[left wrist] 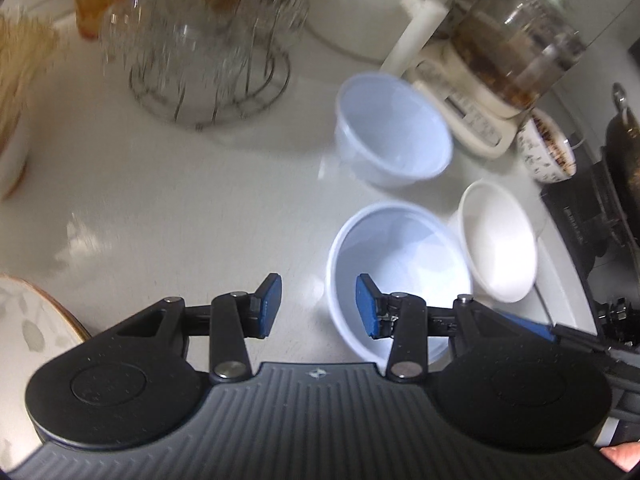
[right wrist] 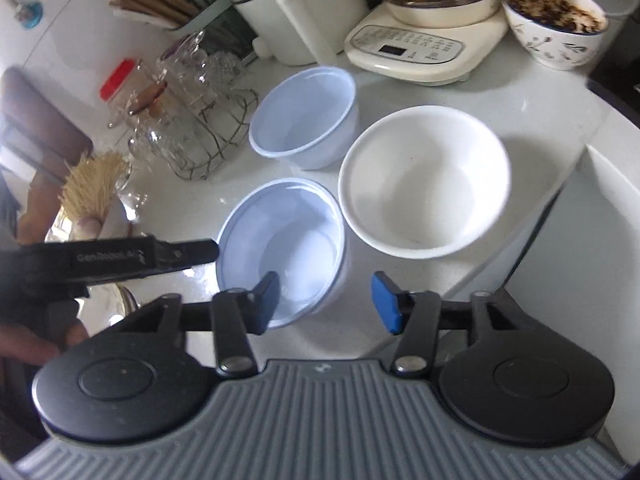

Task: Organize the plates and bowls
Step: 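Move the left gripper to the plastic bowl's rim and close on it, then lift the plastic bowl with the left gripper toward the plate stack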

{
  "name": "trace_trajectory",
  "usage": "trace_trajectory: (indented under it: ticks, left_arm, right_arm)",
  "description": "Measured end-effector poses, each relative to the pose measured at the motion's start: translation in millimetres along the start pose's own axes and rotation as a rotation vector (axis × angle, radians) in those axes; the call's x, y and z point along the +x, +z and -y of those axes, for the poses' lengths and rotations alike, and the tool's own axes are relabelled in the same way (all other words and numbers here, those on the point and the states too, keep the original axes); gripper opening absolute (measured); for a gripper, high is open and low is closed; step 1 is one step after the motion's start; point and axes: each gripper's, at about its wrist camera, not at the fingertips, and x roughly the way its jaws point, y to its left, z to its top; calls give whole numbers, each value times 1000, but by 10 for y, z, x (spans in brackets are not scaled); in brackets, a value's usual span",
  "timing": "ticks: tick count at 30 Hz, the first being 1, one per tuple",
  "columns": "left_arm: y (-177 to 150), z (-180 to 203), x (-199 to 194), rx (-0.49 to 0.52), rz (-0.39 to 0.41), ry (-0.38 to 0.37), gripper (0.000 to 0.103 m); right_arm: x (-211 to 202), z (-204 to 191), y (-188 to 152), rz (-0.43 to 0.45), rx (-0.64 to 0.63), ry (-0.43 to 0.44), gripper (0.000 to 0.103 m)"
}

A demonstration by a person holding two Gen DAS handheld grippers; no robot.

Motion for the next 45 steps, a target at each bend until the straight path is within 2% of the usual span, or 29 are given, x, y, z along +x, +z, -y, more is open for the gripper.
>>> trace_trajectory:
  ticks: [5,9,10,13,22,32,37,45]
  left_arm:
    - [-100,-28,122,-26,-4,5,43]
    - [-130,-30,126,-28,13,-14,26]
    - [-141,-38,118,-29,18,-21,21]
    - [-165,-59,97,-38,25,-42,12]
    - [-236,-119,-105,-98,70,-54,11]
    - [-371,-363,-572,-231,173,-14,12]
    - [-485,-537,-665,-308,202,23,12]
    - [-611,-719,-588,-390,196,61,12]
  right_arm:
    - [132,20,17,-37,-25,30,43]
    - [171,27,5,-37,-38,29,32]
    - [181,30,3,-32,-36,28,25]
    - [191,36,-3,-19,-40,23,18]
    - [111,-51,93,-13,-114,67,17]
    - [128,-447,269,-25,-258,158,17]
    - [303,-638,318,-78,-324,188,17]
    - [567,-778,319,-149,-384,198,17]
